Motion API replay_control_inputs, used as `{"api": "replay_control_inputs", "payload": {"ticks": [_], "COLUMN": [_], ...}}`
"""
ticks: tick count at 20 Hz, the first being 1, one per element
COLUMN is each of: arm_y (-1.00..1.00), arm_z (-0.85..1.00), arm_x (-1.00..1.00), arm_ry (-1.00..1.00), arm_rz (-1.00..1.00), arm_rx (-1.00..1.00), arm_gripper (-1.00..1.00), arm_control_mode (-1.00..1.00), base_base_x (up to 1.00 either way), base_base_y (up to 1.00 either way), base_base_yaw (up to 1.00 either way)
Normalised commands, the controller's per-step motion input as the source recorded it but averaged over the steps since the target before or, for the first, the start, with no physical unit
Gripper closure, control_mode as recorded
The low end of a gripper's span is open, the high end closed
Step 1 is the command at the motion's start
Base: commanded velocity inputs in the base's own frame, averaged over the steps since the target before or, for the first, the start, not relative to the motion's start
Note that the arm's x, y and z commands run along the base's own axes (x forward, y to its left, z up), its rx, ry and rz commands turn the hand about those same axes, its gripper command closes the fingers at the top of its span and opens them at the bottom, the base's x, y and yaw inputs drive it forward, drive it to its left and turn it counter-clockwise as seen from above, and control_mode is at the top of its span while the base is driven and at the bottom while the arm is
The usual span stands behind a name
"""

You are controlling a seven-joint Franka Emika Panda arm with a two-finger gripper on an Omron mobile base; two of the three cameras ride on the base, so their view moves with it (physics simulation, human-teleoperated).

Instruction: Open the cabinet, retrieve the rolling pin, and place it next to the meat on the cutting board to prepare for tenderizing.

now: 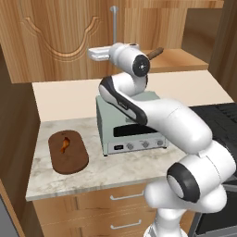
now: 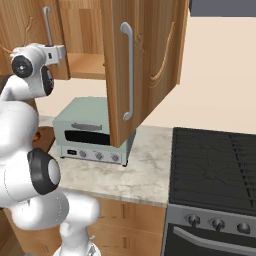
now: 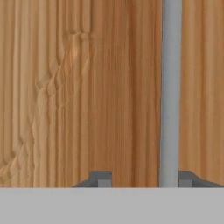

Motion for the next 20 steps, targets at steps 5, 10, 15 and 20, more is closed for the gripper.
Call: {"api": "replay_control_inputs", "payload": {"ticks": [5, 10, 15, 20], "arm_y": [0.70, 0.77, 0.84, 0.88], "arm_z": [0.00, 0.00, 0.00, 0.00], "arm_x": [-0.52, -0.61, -0.66, -0.63], "arm_ry": [0.00, 0.00, 0.00, 0.00], "arm_rz": [0.00, 0.00, 0.00, 0.00], "arm_rx": [0.00, 0.00, 0.00, 0.00], "arm_gripper": [1.00, 1.00, 1.00, 1.00], "arm_control_mode": [-1.00, -1.00, -1.00, -1.00], "base_base_x": [0.00, 0.00, 0.00, 0.00], "base_base_y": [0.00, 0.00, 0.00, 0.00], "base_base_yaw": [0.00, 0.00, 0.00, 0.00]}}
